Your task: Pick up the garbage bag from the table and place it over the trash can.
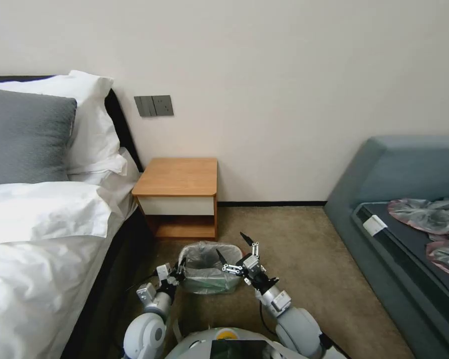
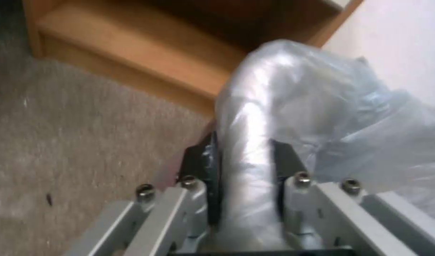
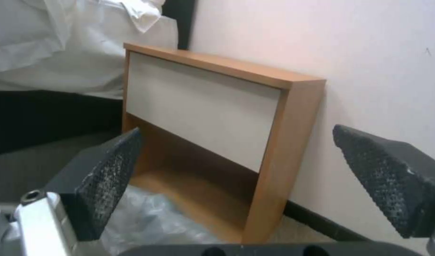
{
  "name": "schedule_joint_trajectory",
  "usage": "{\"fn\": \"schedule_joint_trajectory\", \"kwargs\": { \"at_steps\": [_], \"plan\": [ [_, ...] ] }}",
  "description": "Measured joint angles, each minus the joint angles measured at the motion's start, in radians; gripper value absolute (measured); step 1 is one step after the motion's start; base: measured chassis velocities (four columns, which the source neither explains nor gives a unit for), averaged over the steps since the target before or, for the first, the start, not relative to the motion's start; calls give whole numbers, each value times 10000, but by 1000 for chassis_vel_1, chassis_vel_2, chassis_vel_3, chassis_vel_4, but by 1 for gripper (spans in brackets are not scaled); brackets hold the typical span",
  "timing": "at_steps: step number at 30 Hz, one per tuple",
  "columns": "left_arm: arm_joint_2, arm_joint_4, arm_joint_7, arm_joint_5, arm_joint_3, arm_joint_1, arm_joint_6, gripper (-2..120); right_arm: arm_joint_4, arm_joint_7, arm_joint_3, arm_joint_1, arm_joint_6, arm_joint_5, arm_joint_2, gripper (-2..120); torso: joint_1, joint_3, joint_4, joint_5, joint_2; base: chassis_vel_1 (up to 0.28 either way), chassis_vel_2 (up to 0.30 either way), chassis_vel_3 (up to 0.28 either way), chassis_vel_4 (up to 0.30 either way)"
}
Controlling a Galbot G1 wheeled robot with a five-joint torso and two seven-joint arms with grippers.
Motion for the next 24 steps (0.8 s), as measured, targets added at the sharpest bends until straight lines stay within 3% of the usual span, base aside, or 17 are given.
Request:
{"fn": "schedule_joint_trajectory", "kwargs": {
  "at_steps": [16, 20, 23, 24],
  "plan": [
    [-27, -659, -133, 325, -81, 185, 3, 84, -60, -129, -55, 185, -15, 76, -4, 100, 0, 0, -1, 10, -1, 0, 0, 0, 0],
    [-54, -759, -132, 643, -96, 248, -133, 94, -93, -101, -63, 207, -14, 77, 35, 100, 0, 0, 0, 9, 0, 0, 0, 0, 0],
    [-96, -783, -256, 1184, -137, 266, -349, 99, -122, 590, -110, 215, -199, -207, 172, 100, 0, -1, -1, 9, 0, 0, 0, 0, 0],
    [-122, -761, -326, 1516, -192, 263, -561, 99, -100, 1328, -179, 197, -644, -414, 283, 100, 0, 0, 1, 11, -1, 0, 0, 0, 0]
  ]
}}
